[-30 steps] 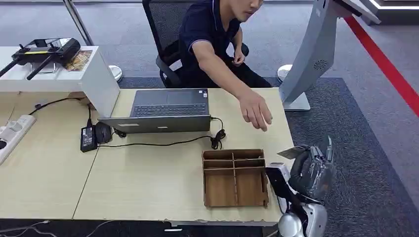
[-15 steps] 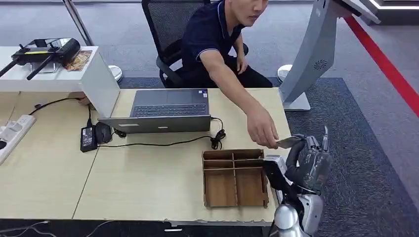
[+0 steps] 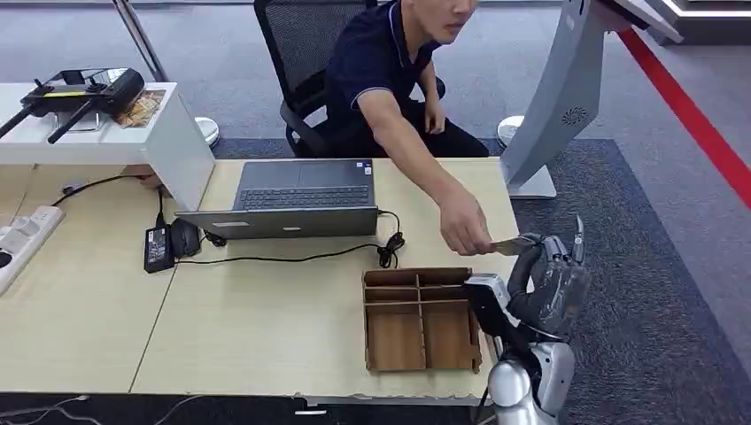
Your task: Pass the card to the sensor for recognition and then transmit it.
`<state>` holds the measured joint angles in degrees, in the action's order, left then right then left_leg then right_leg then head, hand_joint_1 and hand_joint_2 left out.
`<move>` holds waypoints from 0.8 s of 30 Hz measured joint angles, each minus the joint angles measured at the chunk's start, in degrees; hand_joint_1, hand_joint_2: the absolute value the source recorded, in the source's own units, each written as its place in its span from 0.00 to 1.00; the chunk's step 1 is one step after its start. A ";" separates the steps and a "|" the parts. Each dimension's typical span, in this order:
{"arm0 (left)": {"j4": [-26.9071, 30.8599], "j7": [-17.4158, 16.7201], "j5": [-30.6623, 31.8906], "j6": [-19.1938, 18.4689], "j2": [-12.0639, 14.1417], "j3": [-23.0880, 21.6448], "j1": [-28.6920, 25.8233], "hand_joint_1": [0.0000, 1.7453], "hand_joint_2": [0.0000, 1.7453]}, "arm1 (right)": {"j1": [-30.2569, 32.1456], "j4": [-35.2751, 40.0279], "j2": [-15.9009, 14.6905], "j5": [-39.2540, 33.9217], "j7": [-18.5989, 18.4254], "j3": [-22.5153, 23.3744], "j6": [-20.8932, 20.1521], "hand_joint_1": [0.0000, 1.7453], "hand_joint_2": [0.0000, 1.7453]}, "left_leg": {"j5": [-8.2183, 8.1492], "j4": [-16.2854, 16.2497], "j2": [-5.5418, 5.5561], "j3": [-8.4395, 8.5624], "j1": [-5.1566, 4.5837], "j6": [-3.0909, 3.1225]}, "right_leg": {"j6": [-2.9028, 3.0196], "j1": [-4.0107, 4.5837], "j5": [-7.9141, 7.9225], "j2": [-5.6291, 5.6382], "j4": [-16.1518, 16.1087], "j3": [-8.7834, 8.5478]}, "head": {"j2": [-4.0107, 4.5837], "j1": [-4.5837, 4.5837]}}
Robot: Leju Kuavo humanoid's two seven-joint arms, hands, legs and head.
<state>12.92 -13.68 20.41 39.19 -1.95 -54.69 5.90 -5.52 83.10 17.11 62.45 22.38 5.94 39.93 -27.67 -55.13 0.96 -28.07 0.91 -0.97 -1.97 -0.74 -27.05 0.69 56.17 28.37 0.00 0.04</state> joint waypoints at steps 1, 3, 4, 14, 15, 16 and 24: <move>0.00 0.00 0.00 0.00 0.00 0.00 0.00 0.00 1.00 | 0.00 0.04 0.00 0.00 0.00 -0.04 0.00 0.00 1.00 | 0.00 0.00 0.00 0.00 0.00 0.00 | 0.00 0.00 0.00 0.00 0.00 0.00 | 0.00 0.00; 0.00 0.00 0.02 0.00 0.00 0.00 -0.01 0.00 1.00 | 0.01 0.11 -0.02 -0.20 0.00 -0.09 0.00 0.00 1.00 | 0.00 0.00 0.00 0.00 0.00 0.00 | 0.00 0.00 0.00 0.00 0.00 0.00 | 0.00 0.00; 0.00 0.00 0.09 0.00 0.00 0.00 0.00 0.00 1.00 | 0.00 0.13 -0.02 -0.35 0.00 -0.13 0.00 0.00 1.00 | 0.00 0.00 0.00 0.00 0.00 0.00 | 0.00 0.00 0.00 0.00 0.00 0.00 | 0.00 0.00; 0.00 0.00 1.18 -0.11 0.00 -0.02 0.00 0.00 1.00 | -0.08 0.09 0.00 0.06 0.00 -0.26 0.00 0.00 1.00 | 0.00 0.00 0.00 0.00 0.00 0.00 | 0.00 0.00 0.00 0.00 0.00 0.00 | 0.00 0.00; 0.00 0.00 1.18 -0.11 0.00 -0.02 0.00 0.00 1.00 | -0.08 0.09 0.00 0.11 0.00 -0.26 0.00 0.00 1.00 | 0.00 0.00 0.00 0.00 0.00 0.00 | 0.00 0.00 0.00 0.00 0.00 0.00 | 0.00 0.00; 0.00 0.00 1.16 -0.11 0.00 0.00 0.00 0.00 1.00 | -0.07 0.09 0.00 0.11 0.00 -0.26 0.00 0.00 1.00 | 0.00 0.00 0.00 0.01 0.00 0.00 | 0.00 0.00 0.00 0.00 0.00 0.00 | 0.00 0.00; 0.00 0.02 0.72 -0.11 0.00 0.00 0.00 0.00 1.00 | -0.08 -0.04 -0.09 -0.70 -1.07 -0.57 -0.02 0.00 1.00 | 0.00 0.00 -0.01 0.01 0.00 0.00 | 0.00 0.00 0.00 0.00 0.00 0.01 | 0.00 0.00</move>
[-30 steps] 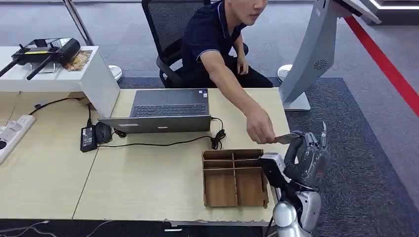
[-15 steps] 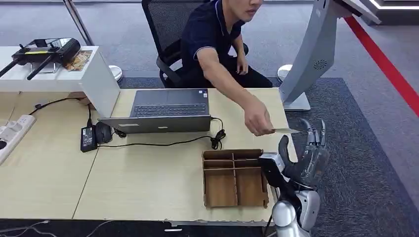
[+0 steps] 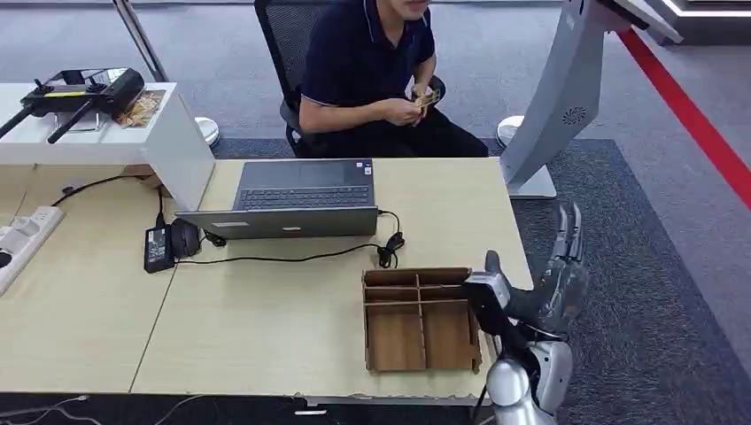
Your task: Pass the card to the sensor for recognition and then transmit it.
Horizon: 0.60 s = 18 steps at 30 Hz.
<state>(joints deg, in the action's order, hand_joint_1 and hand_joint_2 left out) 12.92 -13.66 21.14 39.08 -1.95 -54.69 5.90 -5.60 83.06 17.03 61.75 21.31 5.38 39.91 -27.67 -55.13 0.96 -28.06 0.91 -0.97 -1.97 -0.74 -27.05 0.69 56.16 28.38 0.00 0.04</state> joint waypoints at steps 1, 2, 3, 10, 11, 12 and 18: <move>0.00 -0.02 0.07 0.00 0.00 0.00 0.00 0.00 1.00 | -0.02 -0.02 -0.13 -0.46 -1.31 -0.24 -0.02 0.00 1.00 | 0.00 0.00 0.00 0.00 0.00 0.00 | 0.00 0.00 0.00 0.00 0.00 0.00 | 0.00 0.00; 0.00 -0.02 0.26 0.00 0.02 0.00 -0.01 0.00 1.00 | -0.05 -0.02 -0.24 -1.13 -2.77 -0.61 -0.02 0.00 1.00 | 0.00 0.00 -0.01 0.00 0.00 0.00 | 0.00 0.00 0.00 0.00 0.00 0.00 | 0.00 0.00; 0.00 -0.02 0.35 0.00 0.02 0.00 -0.03 0.00 1.00 | -0.09 -0.02 -0.31 -1.16 -4.20 -1.01 -0.02 0.00 1.00 | 0.00 0.00 -0.01 0.01 0.00 0.00 | 0.00 0.00 0.00 0.01 0.00 0.01 | 0.00 0.00; 0.00 0.48 -0.06 0.04 0.02 0.00 -0.06 0.00 1.00 | 0.29 0.52 -1.18 -0.46 -12.30 -4.81 -0.02 0.79 1.00 | 0.00 0.00 -0.02 0.02 0.00 0.00 | 0.00 0.00 0.00 0.01 0.00 0.03 | 0.00 0.02; 0.00 0.48 -0.09 0.04 0.02 0.00 -0.07 0.00 1.00 | 0.40 0.81 -1.40 -0.33 -13.07 -5.27 -0.02 0.51 1.00 | 0.00 0.00 -0.02 0.02 0.00 0.00 | 0.00 0.00 0.00 0.01 0.00 0.03 | 0.00 0.00; 0.00 0.48 -0.11 0.04 0.02 0.00 -0.08 0.00 1.00 | 0.47 1.07 -1.68 -0.15 -13.66 -5.70 -0.02 0.47 1.00 | 0.00 0.00 -0.03 0.02 0.00 0.00 | 0.00 0.00 0.00 0.02 0.00 0.03 | 0.00 0.02; 0.00 0.48 -0.17 0.09 0.04 0.02 -0.10 0.00 1.00 | 1.01 2.27 -3.23 0.28 -14.73 -7.95 -0.02 0.03 1.00 | 0.00 0.00 -0.03 0.00 0.00 0.00 | 0.00 0.00 0.00 0.02 -0.01 0.04 | 0.00 0.04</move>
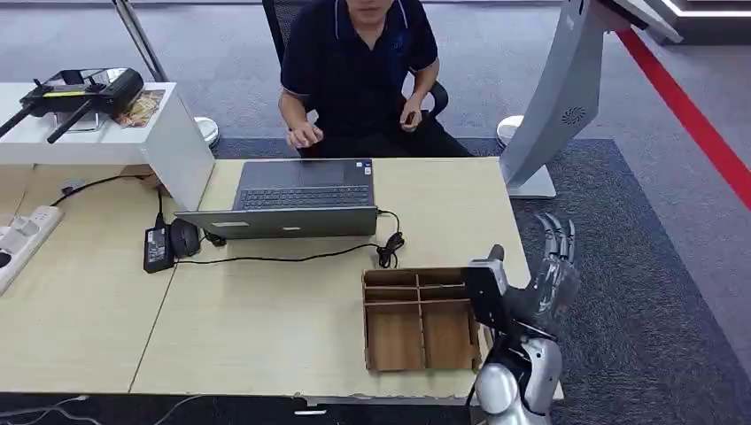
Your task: Pass the card to the sensor for recognition and then transmit it.
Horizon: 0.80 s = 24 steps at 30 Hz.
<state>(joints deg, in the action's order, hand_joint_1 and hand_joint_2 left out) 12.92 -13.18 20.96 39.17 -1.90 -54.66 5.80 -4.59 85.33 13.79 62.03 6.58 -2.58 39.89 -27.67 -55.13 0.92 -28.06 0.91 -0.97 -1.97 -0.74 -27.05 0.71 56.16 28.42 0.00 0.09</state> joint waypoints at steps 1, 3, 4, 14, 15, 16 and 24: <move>0.00 0.00 0.00 0.02 0.00 0.00 0.00 0.00 1.00 | 0.07 0.22 -0.33 0.04 -0.04 -0.33 0.00 0.00 1.00 | 0.00 0.00 0.00 -0.01 0.00 0.00 | 0.00 0.00 0.00 0.00 0.00 0.01 | 0.00 -0.04; 0.00 0.00 -0.09 0.02 0.00 0.02 -0.01 0.00 1.00 | 0.17 0.59 -0.90 0.09 -0.04 -1.03 0.00 0.00 1.00 | 0.00 0.00 0.01 -0.01 0.00 0.00 | 0.00 0.00 0.00 0.00 0.00 0.00 | 0.00 -0.04; 0.00 0.00 -0.11 0.02 0.00 0.04 -0.02 0.00 1.00 | 0.20 0.76 -1.14 0.09 -0.04 -1.29 0.00 0.00 1.00 | 0.00 0.00 0.01 -0.01 0.00 0.00 | 0.00 0.00 0.00 0.00 0.00 0.00 | 0.00 -0.02; 0.00 0.00 -0.11 0.04 0.00 0.04 -0.01 0.00 1.00 | 0.30 1.35 -1.77 0.57 0.07 -1.99 0.00 0.00 1.00 | 0.00 0.00 0.00 0.00 0.00 0.00 | 0.00 0.00 0.00 0.00 0.00 0.00 | 0.00 -0.02; 0.00 0.00 -0.11 0.04 0.00 0.04 -0.01 0.00 1.00 | 0.30 1.35 -1.77 0.59 0.07 -1.99 0.00 0.00 1.00 | 0.00 0.00 0.01 -0.01 0.00 0.00 | 0.00 0.00 0.00 0.00 0.00 0.01 | 0.00 -0.04; 0.00 0.00 -0.11 0.04 0.00 0.04 -0.01 0.00 1.00 | 0.30 1.35 -1.77 0.59 0.07 -2.01 0.00 0.00 1.00 | 0.00 0.00 0.01 -0.01 0.00 0.00 | 0.00 0.00 0.00 0.00 0.00 0.01 | 0.00 -0.02; 0.00 0.02 -0.29 0.11 0.00 0.04 -0.01 0.00 1.00 | 0.31 1.35 -2.67 1.16 -1.90 -3.32 0.00 0.00 1.00 | 0.00 0.00 0.00 0.00 0.00 0.00 | 0.00 0.00 0.00 0.00 0.00 0.00 | 0.00 -0.02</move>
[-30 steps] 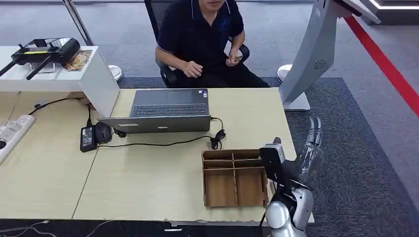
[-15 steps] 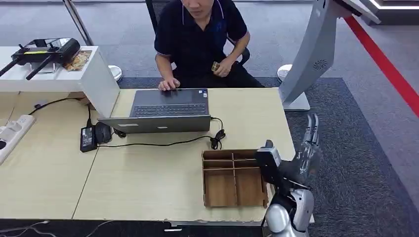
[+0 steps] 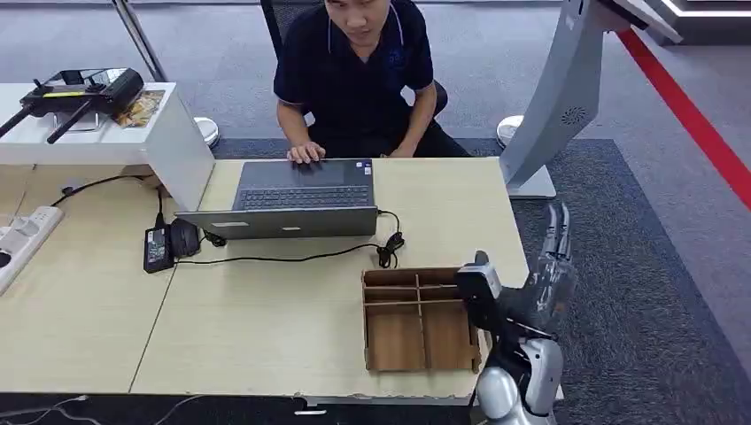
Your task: Pass the card to the sensor for recognition and then transmit it.
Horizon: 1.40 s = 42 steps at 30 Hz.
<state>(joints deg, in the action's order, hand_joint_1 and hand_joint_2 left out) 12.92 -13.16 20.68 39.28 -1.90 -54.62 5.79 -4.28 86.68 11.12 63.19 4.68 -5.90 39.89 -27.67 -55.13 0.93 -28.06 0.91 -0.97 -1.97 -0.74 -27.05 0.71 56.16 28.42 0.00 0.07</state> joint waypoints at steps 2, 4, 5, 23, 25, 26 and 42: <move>0.00 0.02 -0.04 0.00 0.00 0.00 -0.01 0.00 1.00 | 0.01 0.02 -0.26 -0.06 -0.70 -0.17 0.00 0.00 1.00 | 0.00 0.00 0.00 0.00 0.00 0.00 | 0.00 0.00 0.00 0.00 0.00 0.00 | 0.00 0.00; 0.00 0.07 -0.06 0.02 0.00 0.00 -0.01 0.00 1.00 | 0.07 0.29 -0.63 -0.09 -1.53 -0.57 0.00 0.00 1.00 | 0.00 0.00 0.00 -0.01 0.00 0.00 | 0.00 0.00 0.00 0.00 0.00 0.00 | 0.00 -0.02; 0.00 0.07 -0.09 0.02 0.00 0.00 -0.01 0.00 1.00 | 0.08 0.46 -0.81 -0.09 -1.68 -0.83 0.00 0.00 1.00 | 0.00 0.00 0.00 -0.01 0.00 0.00 | 0.00 0.00 0.00 0.00 0.00 0.00 | 0.00 -0.02; 0.00 0.07 -0.09 0.26 0.02 0.00 -0.01 0.00 1.00 | 0.14 1.46 -2.03 -0.39 -2.23 -2.73 0.00 0.05 1.00 | 0.00 0.00 -0.01 -0.01 0.00 0.00 | 0.00 0.00 0.00 0.01 0.00 0.00 | 0.00 0.00; 0.00 0.07 -0.07 0.26 0.02 0.00 -0.01 0.00 1.00 | 0.14 1.46 -2.08 -0.39 -2.21 -2.88 0.00 0.08 1.00 | 0.00 0.00 -0.01 0.00 0.00 0.00 | 0.00 0.00 0.00 0.01 0.00 0.00 | 0.00 0.00; 0.00 0.07 -0.04 0.26 0.02 0.00 -0.01 0.00 1.00 | 0.14 1.46 -2.10 -0.39 -2.21 -2.91 0.00 0.08 1.00 | 0.00 0.00 0.00 0.00 0.00 0.00 | 0.00 0.00 0.00 0.01 0.00 0.00 | 0.00 0.00; 0.00 0.11 0.13 0.26 0.02 0.00 -0.01 0.00 1.00 | 0.14 1.46 -2.45 -0.39 -2.23 -2.97 0.00 0.12 1.00 | 0.00 0.00 0.00 0.00 0.00 0.00 | 0.00 0.00 0.00 0.01 0.00 0.00 | 0.00 0.00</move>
<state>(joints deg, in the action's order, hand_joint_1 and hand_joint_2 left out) 12.92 -13.05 20.81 39.54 -1.88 -54.62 5.78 -4.14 88.15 8.68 62.79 2.45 -8.87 39.89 -27.67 -55.13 0.93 -28.06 0.91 -0.97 -1.97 -0.74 -27.05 0.72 56.16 28.42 0.00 0.07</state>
